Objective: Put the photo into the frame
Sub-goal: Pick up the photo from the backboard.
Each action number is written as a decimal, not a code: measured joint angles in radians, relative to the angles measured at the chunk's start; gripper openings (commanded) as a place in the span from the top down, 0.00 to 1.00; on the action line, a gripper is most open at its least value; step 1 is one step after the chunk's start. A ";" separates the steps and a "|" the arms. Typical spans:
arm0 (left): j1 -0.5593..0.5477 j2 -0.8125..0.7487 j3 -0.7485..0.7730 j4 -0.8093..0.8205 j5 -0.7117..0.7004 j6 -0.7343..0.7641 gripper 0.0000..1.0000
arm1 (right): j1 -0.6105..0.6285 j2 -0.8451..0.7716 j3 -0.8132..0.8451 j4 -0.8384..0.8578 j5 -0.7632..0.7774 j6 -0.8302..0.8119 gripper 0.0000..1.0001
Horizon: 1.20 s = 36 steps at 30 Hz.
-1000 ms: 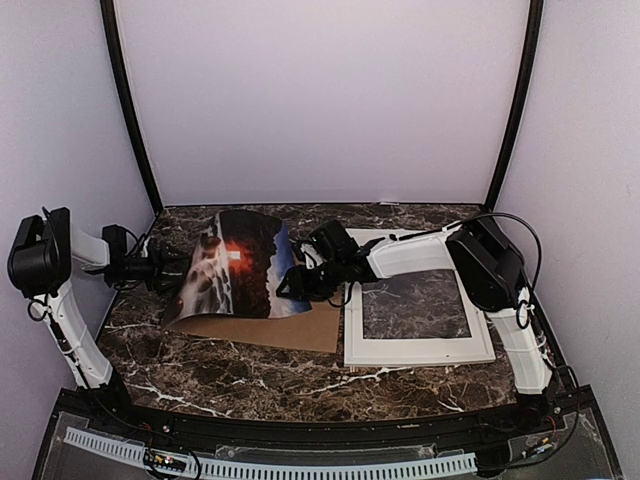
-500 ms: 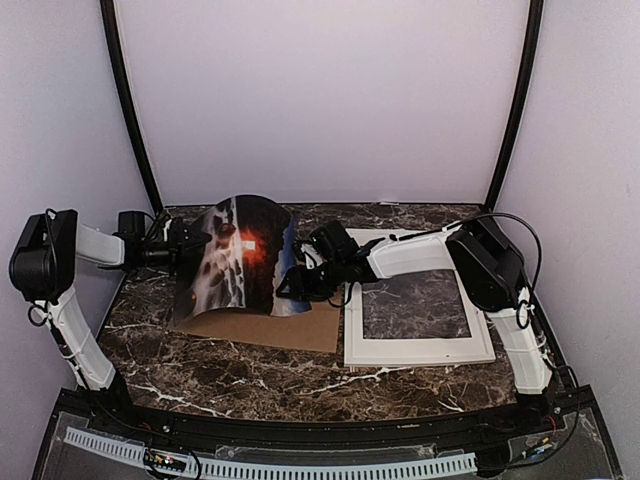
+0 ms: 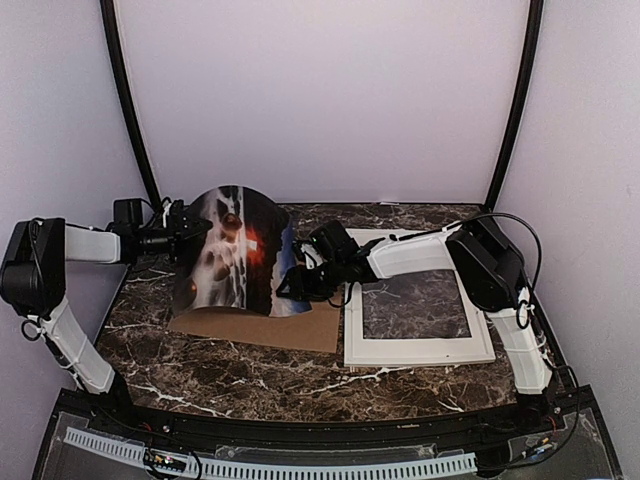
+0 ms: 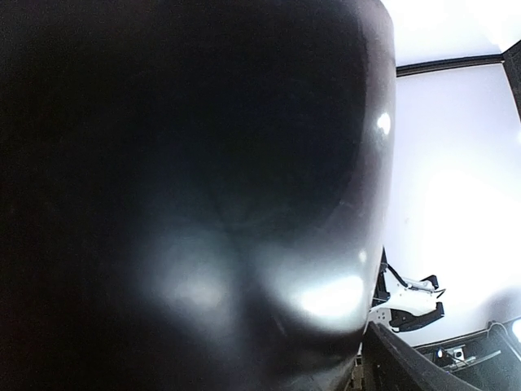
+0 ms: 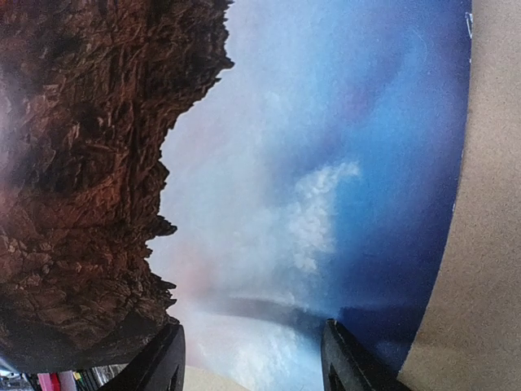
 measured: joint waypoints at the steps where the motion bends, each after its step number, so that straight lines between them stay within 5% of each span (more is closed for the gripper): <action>1: 0.000 -0.012 0.005 -0.019 -0.003 0.008 0.11 | 0.000 0.000 0.000 0.000 0.000 0.000 0.42; 27: 0.080 -0.169 0.120 -0.502 -0.112 0.299 0.10 | 0.000 0.007 0.011 -0.002 0.000 0.007 0.43; 36: 0.091 -0.192 0.130 -0.599 -0.156 0.363 0.29 | 0.000 0.012 0.018 -0.003 0.000 0.008 0.43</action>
